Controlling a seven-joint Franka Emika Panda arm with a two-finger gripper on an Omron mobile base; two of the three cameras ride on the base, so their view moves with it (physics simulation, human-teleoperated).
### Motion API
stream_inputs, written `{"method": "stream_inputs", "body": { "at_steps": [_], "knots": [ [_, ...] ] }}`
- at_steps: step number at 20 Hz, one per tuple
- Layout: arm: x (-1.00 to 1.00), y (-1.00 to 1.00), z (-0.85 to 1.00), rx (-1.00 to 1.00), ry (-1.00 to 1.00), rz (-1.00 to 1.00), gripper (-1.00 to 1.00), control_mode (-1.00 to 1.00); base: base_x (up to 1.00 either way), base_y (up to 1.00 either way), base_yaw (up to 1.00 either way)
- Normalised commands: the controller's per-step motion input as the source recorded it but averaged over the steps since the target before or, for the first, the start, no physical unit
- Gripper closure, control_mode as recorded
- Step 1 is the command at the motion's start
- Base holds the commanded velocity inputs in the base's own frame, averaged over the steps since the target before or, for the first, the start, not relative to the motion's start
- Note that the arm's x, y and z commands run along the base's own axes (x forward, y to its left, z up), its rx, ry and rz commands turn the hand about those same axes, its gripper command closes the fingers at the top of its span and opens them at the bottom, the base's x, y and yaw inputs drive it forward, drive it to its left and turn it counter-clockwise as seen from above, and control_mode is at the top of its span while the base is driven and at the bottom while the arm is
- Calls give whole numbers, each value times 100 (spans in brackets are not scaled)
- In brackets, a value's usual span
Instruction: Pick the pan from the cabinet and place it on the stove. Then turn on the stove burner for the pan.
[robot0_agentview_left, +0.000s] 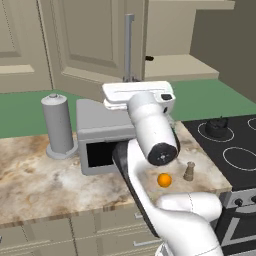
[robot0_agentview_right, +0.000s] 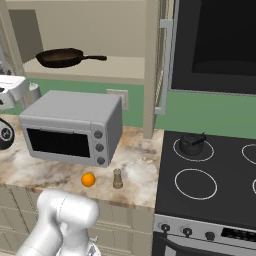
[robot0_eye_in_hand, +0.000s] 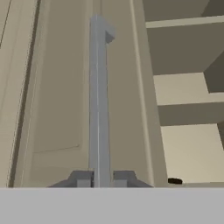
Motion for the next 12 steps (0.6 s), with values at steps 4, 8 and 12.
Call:
{"method": "stream_inputs", "body": {
  "at_steps": [4, 8, 12],
  "knots": [
    [-76, -1, 0, 12, 0, 0, -100, -100, 0, 0, 0],
    [-69, -17, 20, 22, 0, 0, -100, -100, 0, 0, 0],
    [-35, -55, 29, 39, 0, 6, -100, -100, 0, 0, 0]
  ]
}}
